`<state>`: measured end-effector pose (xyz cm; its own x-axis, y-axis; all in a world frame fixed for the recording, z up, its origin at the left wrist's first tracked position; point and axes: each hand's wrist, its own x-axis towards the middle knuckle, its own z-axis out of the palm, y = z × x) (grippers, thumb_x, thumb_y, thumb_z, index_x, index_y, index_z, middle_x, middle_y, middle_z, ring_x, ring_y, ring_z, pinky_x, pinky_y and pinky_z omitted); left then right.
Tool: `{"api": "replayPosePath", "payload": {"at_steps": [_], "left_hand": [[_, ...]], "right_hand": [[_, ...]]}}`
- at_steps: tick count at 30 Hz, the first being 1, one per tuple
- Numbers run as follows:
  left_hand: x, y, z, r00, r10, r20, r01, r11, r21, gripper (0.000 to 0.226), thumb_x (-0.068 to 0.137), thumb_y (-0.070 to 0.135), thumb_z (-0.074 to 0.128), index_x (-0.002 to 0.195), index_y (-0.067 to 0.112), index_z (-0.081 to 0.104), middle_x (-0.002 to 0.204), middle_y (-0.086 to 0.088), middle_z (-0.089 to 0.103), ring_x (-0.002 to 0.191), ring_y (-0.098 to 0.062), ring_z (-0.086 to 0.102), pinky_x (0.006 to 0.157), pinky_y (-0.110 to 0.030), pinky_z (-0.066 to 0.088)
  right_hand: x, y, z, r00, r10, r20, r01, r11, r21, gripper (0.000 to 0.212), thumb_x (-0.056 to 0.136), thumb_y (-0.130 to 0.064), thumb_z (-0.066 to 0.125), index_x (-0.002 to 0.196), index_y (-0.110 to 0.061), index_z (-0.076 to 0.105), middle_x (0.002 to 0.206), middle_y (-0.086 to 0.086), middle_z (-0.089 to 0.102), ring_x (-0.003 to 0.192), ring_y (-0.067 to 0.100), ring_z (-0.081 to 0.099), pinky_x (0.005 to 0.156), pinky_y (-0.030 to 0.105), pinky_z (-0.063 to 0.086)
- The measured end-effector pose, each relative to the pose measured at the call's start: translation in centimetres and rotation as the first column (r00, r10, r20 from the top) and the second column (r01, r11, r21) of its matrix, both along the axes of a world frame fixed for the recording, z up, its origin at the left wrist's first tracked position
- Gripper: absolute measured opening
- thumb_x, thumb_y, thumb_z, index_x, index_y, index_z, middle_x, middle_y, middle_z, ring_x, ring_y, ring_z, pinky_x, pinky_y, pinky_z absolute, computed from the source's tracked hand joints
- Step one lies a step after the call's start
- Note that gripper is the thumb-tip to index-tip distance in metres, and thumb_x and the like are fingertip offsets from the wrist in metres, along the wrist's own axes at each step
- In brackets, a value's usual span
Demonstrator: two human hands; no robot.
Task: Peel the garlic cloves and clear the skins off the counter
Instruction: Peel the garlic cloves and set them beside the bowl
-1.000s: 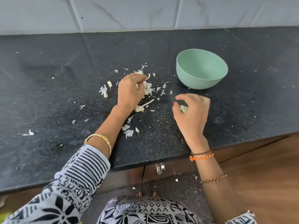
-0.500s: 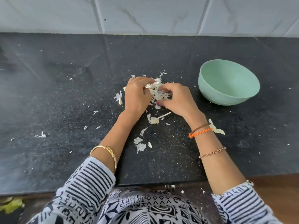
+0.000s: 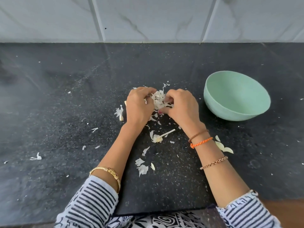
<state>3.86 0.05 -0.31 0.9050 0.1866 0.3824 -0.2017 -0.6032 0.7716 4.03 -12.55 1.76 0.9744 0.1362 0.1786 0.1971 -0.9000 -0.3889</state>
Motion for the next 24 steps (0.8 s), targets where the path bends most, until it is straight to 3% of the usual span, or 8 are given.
{"api": "replayPosePath", "payload": {"at_steps": [4,8,11,13,16,19,24], "left_hand": [[1.0,-0.3,0.3,1.000,-0.006,-0.017,0.005,0.998,-0.062,0.036,0.077,-0.010,0.046,0.098,0.005,0.071,0.097,-0.010,0.069,0.094,-0.024,0.059,0.090,-0.039,0.046],[1.3,-0.3,0.8,1.000,-0.007,0.004,0.008,0.996,-0.088,0.039,0.075,-0.009,0.043,0.097,0.004,0.072,0.097,-0.008,0.069,0.094,-0.023,0.061,0.089,-0.036,0.046],[1.4,-0.1,0.4,1.000,0.002,-0.021,-0.004,0.995,-0.096,0.037,0.077,-0.011,0.045,0.099,0.005,0.071,0.098,-0.004,0.069,0.095,-0.021,0.060,0.088,-0.033,0.046],[1.6,-0.1,0.6,1.000,0.002,-0.028,-0.005,0.992,-0.125,0.036,0.080,-0.010,0.046,0.100,0.006,0.071,0.095,0.002,0.066,0.094,-0.018,0.060,0.089,-0.030,0.047],[1.9,-0.3,1.1,0.998,0.025,-0.054,-0.039,0.964,-0.265,0.034,0.084,-0.008,0.046,0.102,0.008,0.070,0.094,0.007,0.064,0.087,-0.006,0.060,0.081,-0.014,0.047],[2.0,-0.3,0.9,0.996,0.050,-0.075,-0.075,0.918,-0.389,0.033,0.084,-0.007,0.048,0.105,0.009,0.069,0.094,0.002,0.068,0.079,0.001,0.060,0.076,-0.013,0.048],[1.8,-0.3,1.3,0.998,0.031,-0.059,-0.055,0.888,-0.456,0.033,0.084,-0.007,0.049,0.105,0.010,0.068,0.090,0.006,0.066,0.080,0.004,0.060,0.078,-0.014,0.049]], "right_hand": [[0.4,0.0,0.3,0.998,-0.028,-0.059,0.023,0.996,-0.089,0.025,0.079,-0.040,0.070,0.087,-0.016,0.065,0.088,0.001,0.067,0.086,0.019,0.060,0.064,0.028,0.040],[1.0,0.4,0.8,0.998,0.001,-0.055,-0.007,0.994,-0.110,0.020,0.087,-0.033,0.064,0.094,-0.014,0.067,0.091,0.002,0.067,0.088,0.020,0.061,0.068,0.030,0.044],[1.2,0.8,0.5,0.999,0.005,-0.050,-0.012,0.991,-0.132,0.024,0.094,-0.029,0.052,0.087,-0.009,0.063,0.077,0.003,0.059,0.079,0.022,0.059,0.063,0.031,0.042],[1.8,0.8,0.6,0.999,-0.016,-0.041,0.016,1.000,-0.009,0.029,0.095,-0.028,0.050,0.080,-0.005,0.061,0.067,0.003,0.054,0.067,0.021,0.055,0.061,0.033,0.042],[3.1,0.9,0.8,0.998,-0.050,0.038,0.037,0.957,0.289,0.022,0.094,-0.022,0.050,0.087,-0.007,0.064,0.065,-0.003,0.057,0.059,0.013,0.052,0.061,0.030,0.041],[3.0,1.2,0.2,0.989,-0.104,0.108,0.023,0.820,0.572,0.016,0.091,-0.010,0.053,0.094,-0.009,0.069,0.074,-0.004,0.065,0.067,0.008,0.060,0.063,0.019,0.047],[2.7,1.5,-0.7,0.981,-0.161,0.108,0.015,0.619,0.786,0.005,0.082,-0.005,0.068,0.086,-0.006,0.069,0.076,0.001,0.067,0.070,0.010,0.064,0.064,0.014,0.049]]}}
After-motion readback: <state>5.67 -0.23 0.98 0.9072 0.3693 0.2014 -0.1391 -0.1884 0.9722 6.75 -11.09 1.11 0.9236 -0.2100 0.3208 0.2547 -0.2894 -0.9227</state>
